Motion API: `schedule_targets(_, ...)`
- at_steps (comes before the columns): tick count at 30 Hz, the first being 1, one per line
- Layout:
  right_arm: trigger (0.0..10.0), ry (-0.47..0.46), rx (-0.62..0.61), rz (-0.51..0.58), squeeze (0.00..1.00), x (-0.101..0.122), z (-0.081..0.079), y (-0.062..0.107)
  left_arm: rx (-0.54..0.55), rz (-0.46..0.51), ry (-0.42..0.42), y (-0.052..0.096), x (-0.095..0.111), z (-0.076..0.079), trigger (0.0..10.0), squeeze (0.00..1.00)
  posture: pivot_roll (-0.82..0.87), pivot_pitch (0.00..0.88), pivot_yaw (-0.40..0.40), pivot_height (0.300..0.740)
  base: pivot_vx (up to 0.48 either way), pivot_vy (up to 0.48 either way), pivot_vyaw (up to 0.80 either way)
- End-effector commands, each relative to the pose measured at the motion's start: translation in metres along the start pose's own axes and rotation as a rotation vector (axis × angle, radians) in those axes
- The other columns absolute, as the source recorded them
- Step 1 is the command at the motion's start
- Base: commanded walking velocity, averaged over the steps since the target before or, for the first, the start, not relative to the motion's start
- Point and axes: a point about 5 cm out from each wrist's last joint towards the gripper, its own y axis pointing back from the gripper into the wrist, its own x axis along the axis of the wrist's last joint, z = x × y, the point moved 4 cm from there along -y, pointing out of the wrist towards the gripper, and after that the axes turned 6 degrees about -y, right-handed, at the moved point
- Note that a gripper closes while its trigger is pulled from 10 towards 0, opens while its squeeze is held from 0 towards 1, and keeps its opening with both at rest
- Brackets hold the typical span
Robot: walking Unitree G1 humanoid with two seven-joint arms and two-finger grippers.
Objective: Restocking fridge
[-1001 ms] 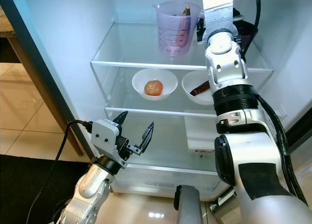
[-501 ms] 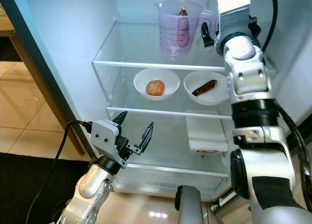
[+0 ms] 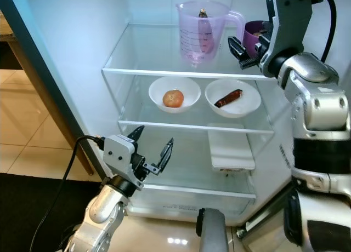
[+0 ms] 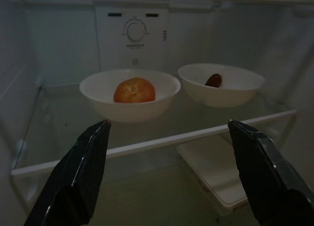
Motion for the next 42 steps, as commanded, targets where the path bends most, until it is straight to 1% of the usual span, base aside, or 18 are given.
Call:
schedule_targets(1,10.0,-0.025,0.085,0.064,0.00,0.013,-0.008,0.011,0.003,-0.013,0.006,0.002,-0.004,0.001,10.0,0.00,0.00,0.103,0.003,0.369,0.000,0.000,0.00)
schedule_targets(4,10.0,-0.083,0.204,0.108,0.00,0.011,-0.025,0.025,0.018,-0.024,0.012,0.003,-0.007,-0.003,10.0,0.00,0.00,0.104,0.004,0.369,0.000,0.000,0.00)
schedule_targets(6,10.0,-0.083,0.204,0.108,0.00,0.011,-0.025,0.025,0.018,-0.024,0.012,0.003,-0.007,-0.003,10.0,0.00,0.00,0.104,0.004,0.369,0.000,0.000,0.00)
schedule_targets(8,10.0,-0.165,0.273,0.105,0.00,-0.009,-0.035,0.032,0.032,-0.035,0.018,0.002,-0.010,-0.007,10.0,0.00,0.00,0.104,0.001,0.369,0.000,0.000,0.00)
schedule_targets(9,10.0,-0.165,0.273,0.105,0.00,-0.009,-0.035,0.032,0.032,-0.035,0.018,0.002,-0.010,-0.007,10.0,0.00,0.00,0.104,0.001,0.369,0.000,0.000,0.00)
schedule_targets(13,10.0,-0.304,0.366,0.025,0.00,-0.066,-0.058,0.048,0.052,-0.054,0.010,0.004,-0.016,-0.015,10.0,0.00,0.00,0.106,0.004,0.389,0.000,0.000,0.00)
schedule_targets(18,10.0,-0.388,0.450,0.013,0.00,-0.084,-0.077,0.063,0.046,-0.074,0.004,0.008,-0.021,-0.014,10.0,0.00,0.00,0.106,0.004,0.404,0.000,0.000,0.00)
schedule_targets(20,10.0,-0.451,0.503,-0.020,0.00,-0.105,-0.089,0.076,0.041,-0.089,0.000,0.011,-0.026,-0.014,10.0,0.00,0.00,0.106,0.004,0.414,0.000,0.000,0.00)
schedule_targets(22,10.0,-0.451,0.503,-0.020,0.00,-0.105,-0.089,0.076,0.041,-0.089,0.000,0.011,-0.026,-0.014,10.0,0.00,0.00,0.106,0.004,0.414,0.000,0.000,0.00)
schedule_targets(23,10.0,-0.494,0.505,-0.051,0.00,-0.120,-0.093,0.081,0.038,-0.102,-0.003,0.013,-0.031,-0.013,10.0,0.00,0.01,0.101,0.005,0.424,0.000,0.000,0.00)
schedule_targets(26,10.0,-0.557,0.462,-0.083,0.00,-0.142,-0.092,0.085,0.021,-0.139,-0.011,0.019,-0.042,-0.011,10.0,0.00,0.01,0.096,0.005,0.439,0.000,0.000,0.00)
schedule_targets(28,10.0,-0.569,0.450,-0.092,0.00,-0.147,-0.092,0.086,0.014,-0.149,-0.011,0.020,-0.045,-0.010,10.0,0.00,0.01,0.095,0.005,0.444,0.000,0.000,0.00)
schedule_targets(30,10.0,-0.584,0.415,-0.146,0.00,-0.167,-0.092,0.089,-0.006,-0.177,-0.012,0.025,-0.054,-0.007,10.0,0.00,0.01,0.091,0.003,0.454,0.000,0.000,0.00)
schedule_targets(32,10.0,-0.584,0.415,-0.146,0.00,-0.167,-0.092,0.089,-0.006,-0.177,-0.012,0.025,-0.054,-0.007,10.0,0.00,0.01,0.091,0.003,0.454,0.000,0.000,0.00)
schedule_targets(33,10.0,-0.619,0.385,-0.199,0.00,-0.188,-0.095,0.095,-0.048,-0.220,-0.022,0.032,-0.066,-0.001,10.0,0.00,0.01,0.087,0.002,0.464,0.000,0.000,0.00)
schedule_targets(34,10.0,-0.619,0.385,-0.199,0.00,-0.188,-0.095,0.095,-0.048,-0.220,-0.022,0.032,-0.066,-0.001,10.0,0.00,0.01,0.087,0.002,0.464,0.000,0.000,0.00)
schedule_targets(37,10.0,-0.668,0.343,-0.258,0.00,-0.213,-0.100,0.103,-0.093,-0.265,-0.034,0.043,-0.080,0.006,10.0,0.00,0.01,0.082,0.003,0.479,0.000,0.000,0.00)
schedule_targets(42,10.0,-0.716,0.269,-0.330,0.00,-0.243,-0.101,0.114,-0.104,-0.294,-0.040,0.048,-0.089,0.007,10.0,0.00,0.01,0.077,0.002,0.499,0.000,0.000,0.00)
